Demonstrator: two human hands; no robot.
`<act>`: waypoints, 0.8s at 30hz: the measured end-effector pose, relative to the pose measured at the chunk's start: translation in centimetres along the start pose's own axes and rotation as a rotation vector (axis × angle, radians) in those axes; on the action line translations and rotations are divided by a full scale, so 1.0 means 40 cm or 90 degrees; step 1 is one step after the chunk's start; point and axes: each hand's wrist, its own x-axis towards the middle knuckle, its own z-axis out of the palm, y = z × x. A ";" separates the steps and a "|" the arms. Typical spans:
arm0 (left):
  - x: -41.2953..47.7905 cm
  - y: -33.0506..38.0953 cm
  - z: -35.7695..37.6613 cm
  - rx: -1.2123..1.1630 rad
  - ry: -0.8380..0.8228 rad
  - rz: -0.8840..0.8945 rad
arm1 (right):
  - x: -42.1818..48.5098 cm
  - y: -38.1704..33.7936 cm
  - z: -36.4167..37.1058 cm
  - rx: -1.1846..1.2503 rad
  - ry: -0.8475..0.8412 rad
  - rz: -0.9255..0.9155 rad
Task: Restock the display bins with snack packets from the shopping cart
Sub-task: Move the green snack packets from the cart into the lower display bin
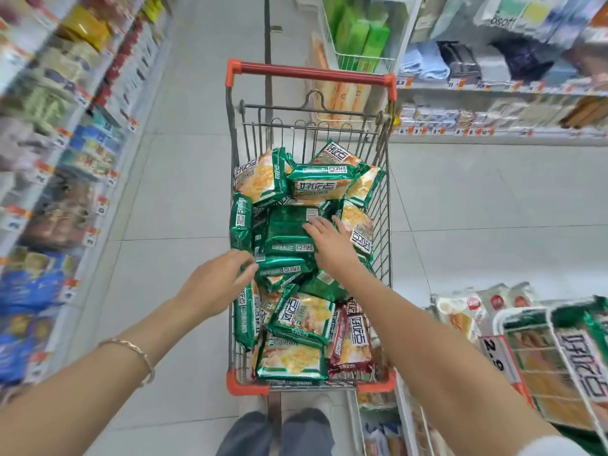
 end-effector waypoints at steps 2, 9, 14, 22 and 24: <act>0.008 0.022 0.000 -0.086 0.012 -0.025 | -0.009 0.014 -0.054 0.196 0.100 0.015; 0.063 0.176 0.000 -0.644 -0.113 -0.285 | -0.077 0.085 -0.235 0.667 -0.088 0.266; 0.090 0.126 0.092 -0.766 -0.065 -0.344 | -0.080 0.103 -0.194 0.545 0.169 0.206; 0.012 0.155 0.066 -0.838 0.028 -0.419 | 0.129 0.184 -0.170 0.125 0.104 0.075; -0.001 0.177 0.044 -0.855 0.041 -0.463 | 0.129 0.177 -0.204 0.299 0.120 0.082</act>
